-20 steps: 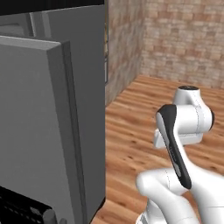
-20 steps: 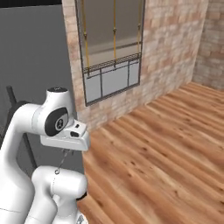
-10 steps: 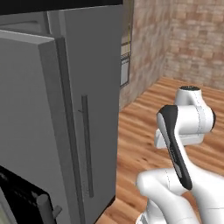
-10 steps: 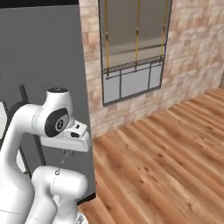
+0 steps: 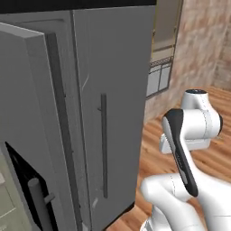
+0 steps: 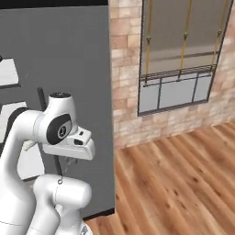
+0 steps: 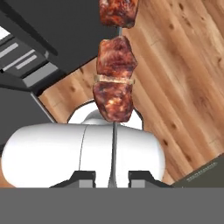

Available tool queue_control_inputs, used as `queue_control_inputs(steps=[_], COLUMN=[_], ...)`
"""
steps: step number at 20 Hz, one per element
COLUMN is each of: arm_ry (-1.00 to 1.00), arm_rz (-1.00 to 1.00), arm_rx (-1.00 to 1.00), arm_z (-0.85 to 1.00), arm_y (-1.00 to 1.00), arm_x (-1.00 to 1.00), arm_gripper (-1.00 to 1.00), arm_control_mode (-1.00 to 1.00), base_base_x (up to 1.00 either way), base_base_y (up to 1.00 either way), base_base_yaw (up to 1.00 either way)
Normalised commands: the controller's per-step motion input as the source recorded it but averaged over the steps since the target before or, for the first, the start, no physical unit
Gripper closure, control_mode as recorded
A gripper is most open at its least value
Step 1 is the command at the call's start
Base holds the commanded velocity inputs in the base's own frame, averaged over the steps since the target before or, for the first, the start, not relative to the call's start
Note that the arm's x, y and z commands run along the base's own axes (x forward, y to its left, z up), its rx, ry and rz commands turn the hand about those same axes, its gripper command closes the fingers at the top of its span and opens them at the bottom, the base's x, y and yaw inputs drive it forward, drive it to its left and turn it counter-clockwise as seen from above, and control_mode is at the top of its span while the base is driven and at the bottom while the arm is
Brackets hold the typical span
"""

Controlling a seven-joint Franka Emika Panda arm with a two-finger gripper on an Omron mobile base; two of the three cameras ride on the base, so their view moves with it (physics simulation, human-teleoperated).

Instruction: Store the kebab skewer in the freezer for long-term storage. Close the freezer door after placing the cooked food.

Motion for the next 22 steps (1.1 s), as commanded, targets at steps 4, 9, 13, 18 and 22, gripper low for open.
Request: queue_control_inputs(steps=[4, 9, 13, 18, 22], arm_ry=[0.00, 0.00, 0.00, 0.00, 0.00], arm_rz=[0.00, 0.00, 0.00, 0.00, 0.00], arm_rx=[0.00, 0.00, 0.00, 0.00, 0.00], arm_z=[0.00, 0.00, 0.00, 0.00, 0.00], arm_y=[0.00, 0.00, 0.00, 0.00, 0.00], arm_x=[0.00, 0.00, 0.00, 0.00, 0.00], arm_gripper=[1.00, 1.00, 1.00, 1.00, 1.00], arm_control_mode=[1.00, 1.00, 1.00, 1.00, 1.00], base_base_x=[0.19, 0.24, 0.45, 0.33, 0.14], base_base_y=[-0.01, 0.00, -0.05, -0.10, 0.00], base_base_yaw=[0.50, 0.53, 0.46, 0.39, 0.38])
